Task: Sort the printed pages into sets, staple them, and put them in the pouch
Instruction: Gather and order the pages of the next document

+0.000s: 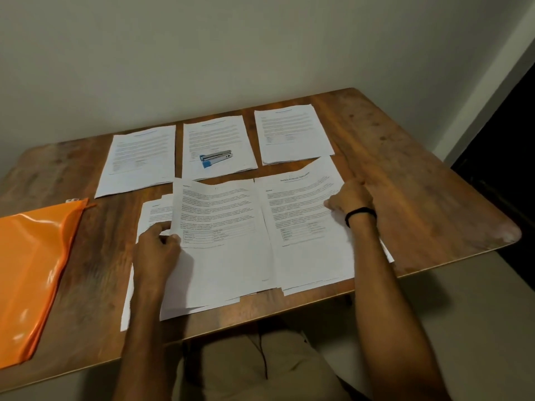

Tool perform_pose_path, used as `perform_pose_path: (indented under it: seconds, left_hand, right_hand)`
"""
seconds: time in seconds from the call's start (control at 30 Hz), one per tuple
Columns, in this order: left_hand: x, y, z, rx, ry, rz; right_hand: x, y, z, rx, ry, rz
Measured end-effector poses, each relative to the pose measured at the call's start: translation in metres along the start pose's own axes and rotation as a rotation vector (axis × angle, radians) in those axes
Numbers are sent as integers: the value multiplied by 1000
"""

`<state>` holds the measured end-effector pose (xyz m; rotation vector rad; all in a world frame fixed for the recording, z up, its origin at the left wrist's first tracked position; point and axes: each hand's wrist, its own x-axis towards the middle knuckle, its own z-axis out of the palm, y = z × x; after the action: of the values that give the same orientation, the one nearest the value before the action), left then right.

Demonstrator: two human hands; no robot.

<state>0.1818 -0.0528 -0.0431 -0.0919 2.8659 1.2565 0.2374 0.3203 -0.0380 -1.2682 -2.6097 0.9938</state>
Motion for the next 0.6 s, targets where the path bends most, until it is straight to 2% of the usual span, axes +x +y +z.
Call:
perform_pose_path:
  seconds: [0.17,0.23,0.37,0.43,0.5,0.6]
  left_hand:
    - [-2,0,-3,9,-8,15]
    - [-5,3,-1,20,-22,18]
    - [-11,14,10,-21,-33,19]
    - [-17,25,19,-47,-59,26]
    - [-23,38,33,-81,-95,47]
    - [-32,58,60,-141,-150,71]
  right_hand:
    - [0,11,-29,723,-47,-56]
    - [5,14,-43,898,-79,-13]
    - [11,18,-63,1265,-288,150]
    - [7,17,-68,1339,-371,197]
    - [7,18,-63,1310,-414,202]
    - [1,14,-45,1129,-339,156]
